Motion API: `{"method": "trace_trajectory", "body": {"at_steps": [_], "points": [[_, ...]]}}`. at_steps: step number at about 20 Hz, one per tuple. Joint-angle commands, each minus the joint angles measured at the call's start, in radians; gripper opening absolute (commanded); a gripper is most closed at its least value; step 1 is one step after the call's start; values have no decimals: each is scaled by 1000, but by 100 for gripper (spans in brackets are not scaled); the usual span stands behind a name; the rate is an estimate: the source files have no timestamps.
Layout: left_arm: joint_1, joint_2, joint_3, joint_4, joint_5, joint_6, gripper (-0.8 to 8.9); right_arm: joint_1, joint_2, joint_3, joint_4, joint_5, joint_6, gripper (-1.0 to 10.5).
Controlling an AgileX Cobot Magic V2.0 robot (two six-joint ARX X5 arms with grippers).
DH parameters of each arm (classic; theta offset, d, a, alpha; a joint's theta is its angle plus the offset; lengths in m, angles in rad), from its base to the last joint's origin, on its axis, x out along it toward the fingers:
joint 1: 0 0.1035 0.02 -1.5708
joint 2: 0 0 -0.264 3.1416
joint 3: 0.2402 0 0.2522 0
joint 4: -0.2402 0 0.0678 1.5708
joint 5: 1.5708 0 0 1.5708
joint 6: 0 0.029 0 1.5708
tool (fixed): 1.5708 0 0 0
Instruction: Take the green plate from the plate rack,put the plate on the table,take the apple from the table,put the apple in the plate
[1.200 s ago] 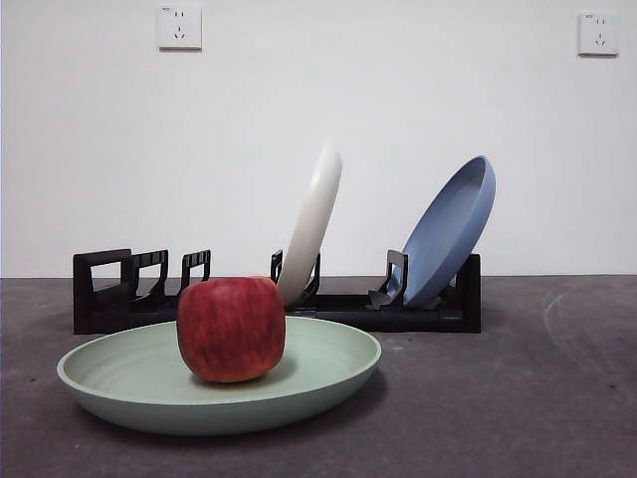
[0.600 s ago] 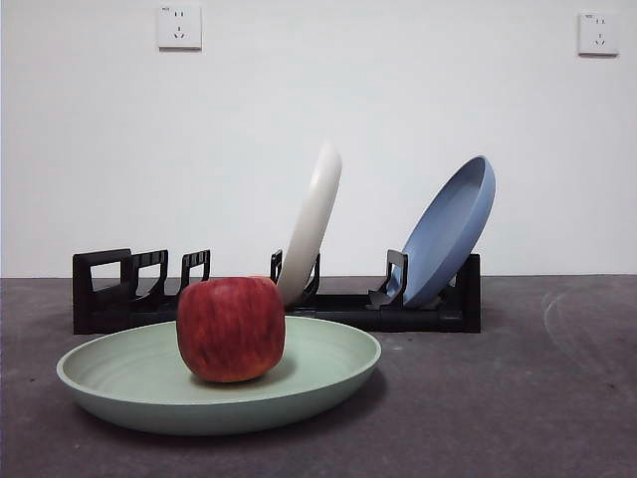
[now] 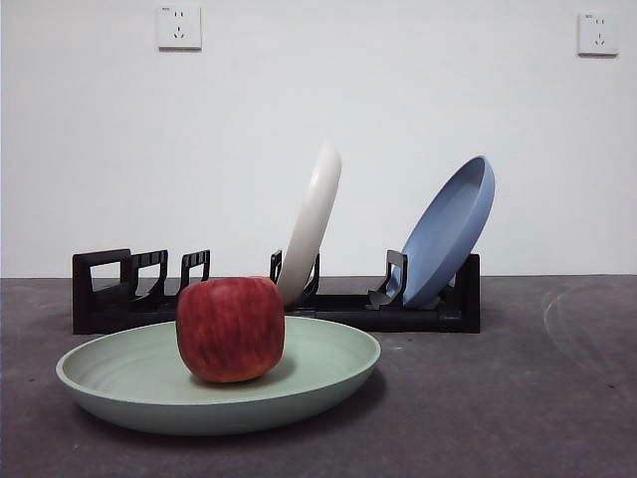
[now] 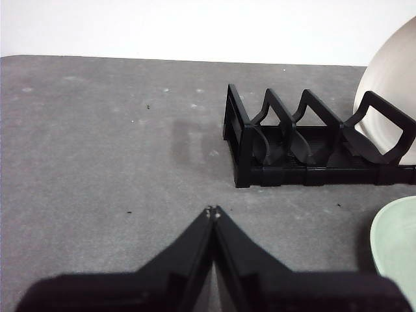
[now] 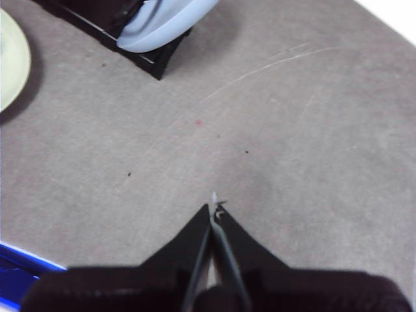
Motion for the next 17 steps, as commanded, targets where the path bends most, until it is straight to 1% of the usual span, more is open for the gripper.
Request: {"method": "trace_trajectory", "body": {"at_steps": [1, 2, 3, 4, 6, 7, 9, 10, 11, 12, 14, 15, 17], "points": [[2, 0, -8, 11, 2, 12, -4, -36, -3, -4, -19, -1, 3, 1], [2, 0, -8, 11, 2, 12, -4, -80, -4, -7, 14, -2, -5, 1], [2, 0, -8, 11, 2, 12, -3, -146, -16, -16, 81, -13, -2, 1], [2, 0, -8, 11, 2, 12, -4, -239, -35, -43, 207, -53, 8, 1], [2, 0, -8, 11, 2, 11, -4, -410, -100, -144, 498, -201, 52, 1], [2, 0, -8, 11, 2, 12, -4, -500, -146, -227, 662, -316, 55, 1], [2, 0, -8, 11, 2, 12, -4, -628, -224, -384, 883, -466, 28, 1], [2, 0, -8, 11, 2, 12, -4, -678, -264, -467, 974, -515, 19, 1], [2, 0, -8, 11, 2, 12, -4, -716, -310, -549, 1050, -539, 15, 1], [2, 0, -8, 11, 2, 12, -4, -746, -354, -629, 1118, -541, 14, 1], [2, 0, -8, 11, 2, 12, -4, -798, -430, -785, 1225, -544, -14, 1], [2, 0, -8, 11, 2, 12, -4, -817, -461, -858, 1261, -551, -19, 1], [2, 0, -8, 11, 2, 12, -4, -833, -496, -945, 1299, -572, -17, 1]]}}
